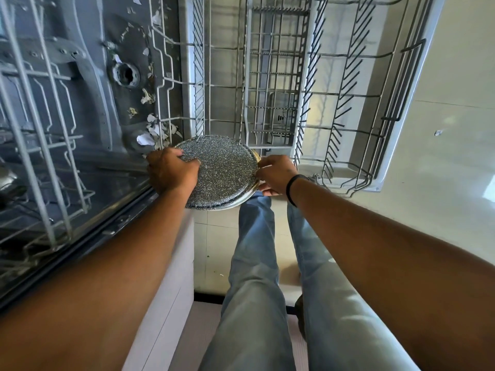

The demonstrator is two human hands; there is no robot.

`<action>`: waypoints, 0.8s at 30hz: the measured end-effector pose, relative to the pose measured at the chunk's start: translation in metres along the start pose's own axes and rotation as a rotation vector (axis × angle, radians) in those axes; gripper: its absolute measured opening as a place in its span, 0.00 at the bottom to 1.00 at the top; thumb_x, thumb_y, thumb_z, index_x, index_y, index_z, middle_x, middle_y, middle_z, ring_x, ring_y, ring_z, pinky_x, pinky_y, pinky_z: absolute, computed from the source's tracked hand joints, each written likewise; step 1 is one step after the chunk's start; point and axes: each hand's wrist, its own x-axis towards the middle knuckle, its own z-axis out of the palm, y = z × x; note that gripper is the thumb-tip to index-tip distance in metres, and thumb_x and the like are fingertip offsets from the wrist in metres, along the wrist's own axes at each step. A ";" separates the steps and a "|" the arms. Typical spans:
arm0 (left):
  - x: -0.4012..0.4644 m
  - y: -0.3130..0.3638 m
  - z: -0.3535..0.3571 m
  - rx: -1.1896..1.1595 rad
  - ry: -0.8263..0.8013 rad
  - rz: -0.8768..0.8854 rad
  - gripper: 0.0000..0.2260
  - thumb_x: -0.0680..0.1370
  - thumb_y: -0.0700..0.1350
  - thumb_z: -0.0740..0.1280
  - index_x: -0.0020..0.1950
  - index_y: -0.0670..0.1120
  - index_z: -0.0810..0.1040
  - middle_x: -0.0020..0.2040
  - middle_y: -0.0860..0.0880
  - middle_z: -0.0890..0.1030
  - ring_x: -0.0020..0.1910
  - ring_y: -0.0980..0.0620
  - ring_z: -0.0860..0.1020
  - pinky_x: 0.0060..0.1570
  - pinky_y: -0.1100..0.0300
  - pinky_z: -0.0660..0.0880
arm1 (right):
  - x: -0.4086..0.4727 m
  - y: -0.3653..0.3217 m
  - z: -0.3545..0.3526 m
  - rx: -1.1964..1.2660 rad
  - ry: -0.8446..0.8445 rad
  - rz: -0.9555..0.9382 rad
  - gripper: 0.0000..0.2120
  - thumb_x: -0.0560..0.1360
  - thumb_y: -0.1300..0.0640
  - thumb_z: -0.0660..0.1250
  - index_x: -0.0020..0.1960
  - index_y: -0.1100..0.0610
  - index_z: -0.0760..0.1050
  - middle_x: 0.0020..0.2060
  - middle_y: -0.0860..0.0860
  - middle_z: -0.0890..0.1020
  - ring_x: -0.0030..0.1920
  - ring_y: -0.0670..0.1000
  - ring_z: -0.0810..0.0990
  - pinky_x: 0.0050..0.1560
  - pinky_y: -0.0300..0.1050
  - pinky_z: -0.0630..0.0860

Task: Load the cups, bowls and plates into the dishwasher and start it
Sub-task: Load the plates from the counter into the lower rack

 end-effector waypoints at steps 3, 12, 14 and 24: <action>0.008 -0.008 -0.012 -0.147 0.073 -0.088 0.21 0.69 0.46 0.78 0.61 0.46 0.81 0.62 0.41 0.80 0.57 0.42 0.80 0.56 0.56 0.76 | -0.002 -0.003 0.000 0.028 -0.016 0.027 0.08 0.76 0.65 0.70 0.41 0.56 0.76 0.38 0.56 0.82 0.32 0.52 0.81 0.36 0.47 0.82; -0.002 -0.012 -0.006 -0.459 0.102 -0.319 0.22 0.76 0.44 0.74 0.67 0.37 0.78 0.62 0.42 0.82 0.58 0.45 0.82 0.48 0.63 0.74 | -0.001 -0.009 0.006 0.077 0.021 0.099 0.04 0.76 0.65 0.68 0.44 0.62 0.74 0.35 0.59 0.83 0.30 0.56 0.83 0.41 0.54 0.85; 0.001 -0.014 -0.003 -0.492 0.087 -0.339 0.22 0.76 0.45 0.75 0.67 0.38 0.78 0.62 0.42 0.82 0.58 0.45 0.82 0.49 0.62 0.76 | 0.001 -0.009 0.008 0.091 0.036 0.106 0.03 0.76 0.64 0.69 0.45 0.63 0.75 0.34 0.59 0.83 0.27 0.55 0.82 0.40 0.54 0.85; 0.024 -0.013 0.001 -0.532 0.094 -0.414 0.16 0.72 0.43 0.78 0.57 0.39 0.83 0.53 0.44 0.85 0.45 0.49 0.82 0.45 0.63 0.76 | 0.008 -0.015 0.018 0.187 0.079 0.159 0.12 0.74 0.58 0.76 0.38 0.62 0.76 0.31 0.57 0.82 0.27 0.55 0.81 0.29 0.46 0.79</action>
